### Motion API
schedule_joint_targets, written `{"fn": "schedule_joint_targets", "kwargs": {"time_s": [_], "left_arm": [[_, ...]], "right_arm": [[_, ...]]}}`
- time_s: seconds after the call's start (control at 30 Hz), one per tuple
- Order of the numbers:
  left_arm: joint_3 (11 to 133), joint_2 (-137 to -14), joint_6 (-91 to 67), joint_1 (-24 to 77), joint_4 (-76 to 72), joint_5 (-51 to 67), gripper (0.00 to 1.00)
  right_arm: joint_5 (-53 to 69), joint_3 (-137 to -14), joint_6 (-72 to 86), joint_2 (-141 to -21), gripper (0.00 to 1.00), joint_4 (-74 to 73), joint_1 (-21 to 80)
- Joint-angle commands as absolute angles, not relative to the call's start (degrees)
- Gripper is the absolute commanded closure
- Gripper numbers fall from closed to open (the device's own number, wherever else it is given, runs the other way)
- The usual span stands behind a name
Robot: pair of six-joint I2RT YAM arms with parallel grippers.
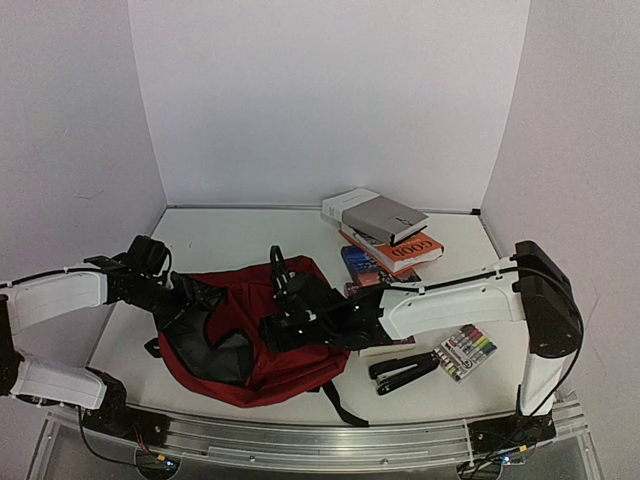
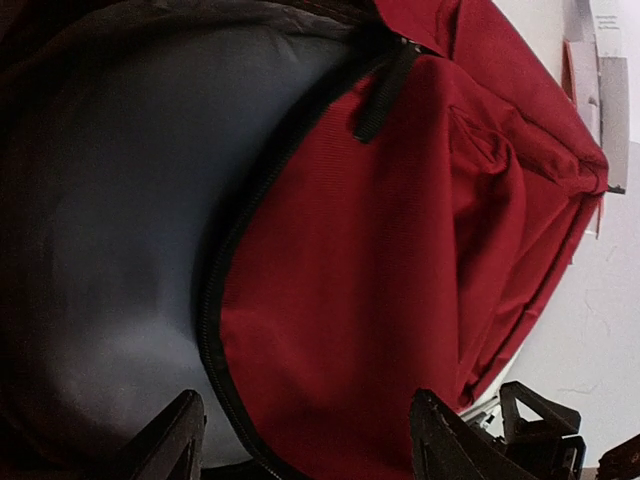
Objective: Pack the student bag
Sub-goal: Unzip the student bag at the center of the board.
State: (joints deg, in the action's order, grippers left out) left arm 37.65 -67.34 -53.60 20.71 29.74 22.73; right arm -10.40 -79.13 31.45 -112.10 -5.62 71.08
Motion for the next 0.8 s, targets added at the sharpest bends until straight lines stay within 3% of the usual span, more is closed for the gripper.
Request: {"fn": "schedule_joint_targets", "kwargs": {"time_s": [0.0,0.23,0.37,0.53,0.67,0.77], "left_arm": [[36.48,-69.62,-54.32,20.94,26.13,19.58,0.31],[31.98,-74.95,-55.55,20.92,21.54,22.77,0.31],[30.32,-75.10,-56.96,20.92,17.72,24.45,0.38],[29.82,-74.07,-58.25,20.94,14.92,25.36,0.62],[30.21,-71.74,-59.93,20.89,13.22,27.09,0.91],[32.43,-68.01,-60.37,20.94,14.39,27.34,1.00]], "right_arm": [[-12.55,-77.09,33.62,-107.55,0.23,-5.50,71.37],[-13.08,-76.14,33.21,-105.13,0.22,-5.36,71.37],[-13.53,-75.53,33.12,-103.85,0.22,-5.17,71.37],[-13.04,-75.15,32.82,-102.49,0.23,-5.05,71.38],[-11.74,-75.28,31.23,-101.34,0.23,-4.65,71.81],[-11.08,-76.18,28.89,-100.73,0.23,-4.53,73.09]]}}
